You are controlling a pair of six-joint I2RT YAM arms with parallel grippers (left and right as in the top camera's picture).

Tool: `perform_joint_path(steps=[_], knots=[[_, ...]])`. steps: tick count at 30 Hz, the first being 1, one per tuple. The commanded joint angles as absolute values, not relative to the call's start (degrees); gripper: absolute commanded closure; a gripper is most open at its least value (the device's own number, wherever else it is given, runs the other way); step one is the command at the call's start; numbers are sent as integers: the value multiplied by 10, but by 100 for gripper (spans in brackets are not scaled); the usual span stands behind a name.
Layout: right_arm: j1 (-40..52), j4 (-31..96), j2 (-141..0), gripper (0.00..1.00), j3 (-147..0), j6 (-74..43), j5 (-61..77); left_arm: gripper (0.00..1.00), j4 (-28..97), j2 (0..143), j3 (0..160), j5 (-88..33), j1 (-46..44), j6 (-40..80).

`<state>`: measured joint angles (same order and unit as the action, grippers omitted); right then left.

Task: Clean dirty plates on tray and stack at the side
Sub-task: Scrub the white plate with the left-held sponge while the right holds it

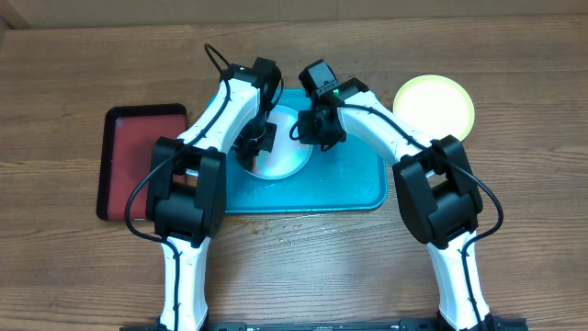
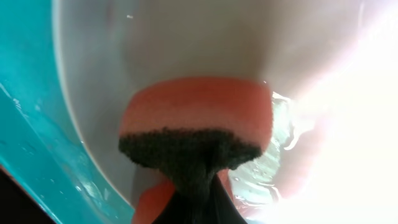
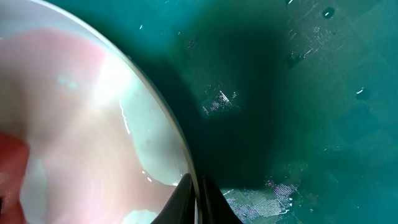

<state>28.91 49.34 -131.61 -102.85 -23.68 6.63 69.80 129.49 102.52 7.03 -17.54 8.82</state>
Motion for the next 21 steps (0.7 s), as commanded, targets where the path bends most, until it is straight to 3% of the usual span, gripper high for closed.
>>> perform_joint_path(steps=[1, 12, 21], knots=[[288, 499, -1322, 95, -1024, -234, 41, 96, 700, 1294, 1022, 53, -175, 92], [288, 506, -1322, 95, -1024, -234, 41, 96, 482, 1294, 1022, 76, -175, 92], [288, 506, -1322, 95, -1024, -234, 41, 96, 496, 1294, 1022, 39, -175, 92]])
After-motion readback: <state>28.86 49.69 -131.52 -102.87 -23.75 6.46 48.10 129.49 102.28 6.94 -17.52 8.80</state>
